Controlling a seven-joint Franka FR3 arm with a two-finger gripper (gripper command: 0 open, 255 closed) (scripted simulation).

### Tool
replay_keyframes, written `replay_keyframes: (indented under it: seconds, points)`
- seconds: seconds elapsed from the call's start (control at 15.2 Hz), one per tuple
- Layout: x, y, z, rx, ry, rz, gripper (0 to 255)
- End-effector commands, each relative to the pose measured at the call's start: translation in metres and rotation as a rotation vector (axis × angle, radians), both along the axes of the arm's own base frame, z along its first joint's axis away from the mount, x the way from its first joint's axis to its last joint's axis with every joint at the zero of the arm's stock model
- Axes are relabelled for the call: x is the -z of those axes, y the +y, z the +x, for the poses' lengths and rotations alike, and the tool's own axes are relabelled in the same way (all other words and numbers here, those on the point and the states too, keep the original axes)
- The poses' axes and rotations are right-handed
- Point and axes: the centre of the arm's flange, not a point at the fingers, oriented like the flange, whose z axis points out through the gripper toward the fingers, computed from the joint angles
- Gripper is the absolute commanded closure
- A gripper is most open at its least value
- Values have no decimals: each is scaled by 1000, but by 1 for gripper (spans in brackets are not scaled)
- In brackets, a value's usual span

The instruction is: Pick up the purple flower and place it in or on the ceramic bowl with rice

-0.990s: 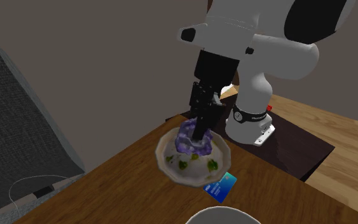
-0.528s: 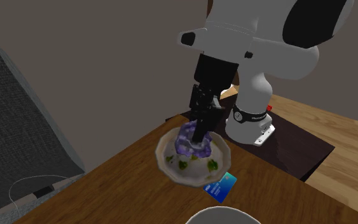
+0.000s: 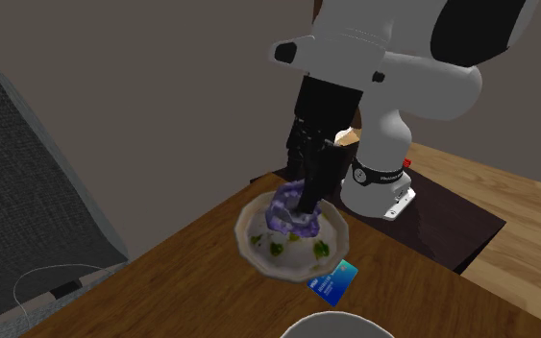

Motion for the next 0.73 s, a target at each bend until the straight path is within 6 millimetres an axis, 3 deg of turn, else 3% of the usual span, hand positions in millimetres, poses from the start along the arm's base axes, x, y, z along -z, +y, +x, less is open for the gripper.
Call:
replay_keyframes:
  seconds: [0.0, 0.13, 0.66]
  points:
    - [-18, -2, -7, 0, 2, 0, 0]
    - [-41, -3, -14, 0, 2, 0, 0]
    - [-41, -3, -14, 0, 2, 0, 0]
